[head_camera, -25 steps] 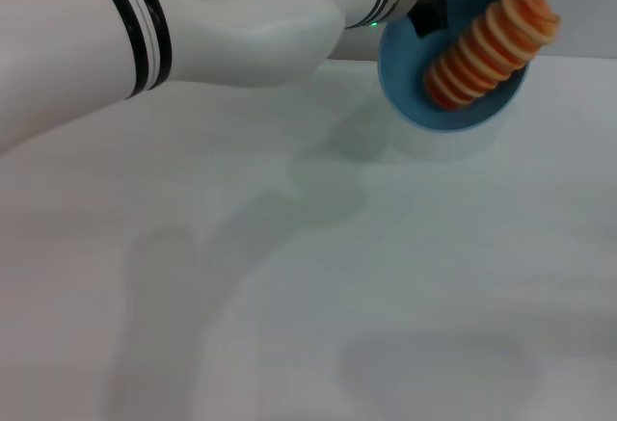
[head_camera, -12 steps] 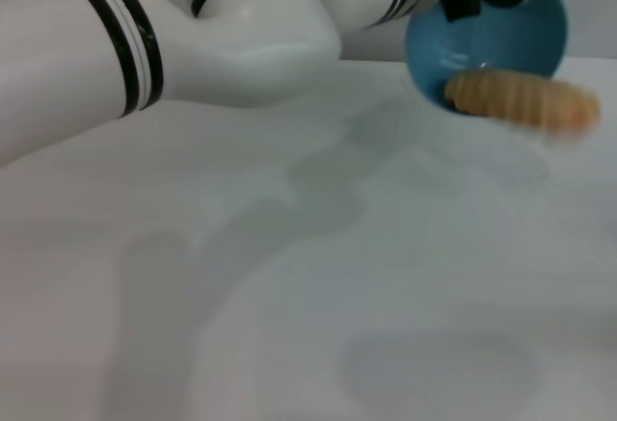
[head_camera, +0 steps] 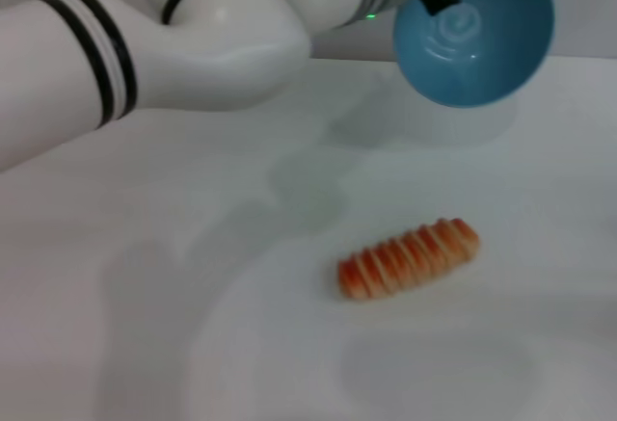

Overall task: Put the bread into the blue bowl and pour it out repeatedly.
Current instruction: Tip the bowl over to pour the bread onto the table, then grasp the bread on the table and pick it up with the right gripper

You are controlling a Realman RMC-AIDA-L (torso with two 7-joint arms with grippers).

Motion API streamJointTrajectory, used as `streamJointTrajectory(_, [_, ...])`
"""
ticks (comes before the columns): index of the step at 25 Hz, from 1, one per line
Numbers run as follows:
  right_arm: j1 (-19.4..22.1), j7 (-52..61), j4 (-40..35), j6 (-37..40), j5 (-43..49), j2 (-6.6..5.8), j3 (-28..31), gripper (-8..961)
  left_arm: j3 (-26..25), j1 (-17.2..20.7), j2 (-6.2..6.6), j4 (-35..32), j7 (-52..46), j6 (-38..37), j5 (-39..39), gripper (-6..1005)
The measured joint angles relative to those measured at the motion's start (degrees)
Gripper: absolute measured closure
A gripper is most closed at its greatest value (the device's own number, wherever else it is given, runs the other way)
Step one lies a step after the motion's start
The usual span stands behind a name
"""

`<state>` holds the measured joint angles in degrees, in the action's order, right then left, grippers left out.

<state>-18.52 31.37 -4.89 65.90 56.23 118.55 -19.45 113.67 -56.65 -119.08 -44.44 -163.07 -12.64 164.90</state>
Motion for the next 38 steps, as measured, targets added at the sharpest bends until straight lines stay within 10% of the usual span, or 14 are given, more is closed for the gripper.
streamJointTrajectory(6, [-1.8, 18.2, -4.4, -3.9, 10.0, -0.59, -6.3, 507, -7.8, 2.7, 0.18, 0.0, -1.6, -3.4, -7.5, 999])
streamJointTrajectory(16, [-7.3, 75.6, -25.4, 0.1, 56.6, -1.02, -11.9, 507, -15.6, 7.3, 0.51, 2.3, -1.7, -6.0, -17.2, 999])
streamJointTrajectory(38, [-17.8, 88.5, -16.3, -1.8, 68.7, -0.33, -25.0, 507, -15.2, 10.9, 0.34, 3.0, -1.7, -5.6, -22.7, 1000])
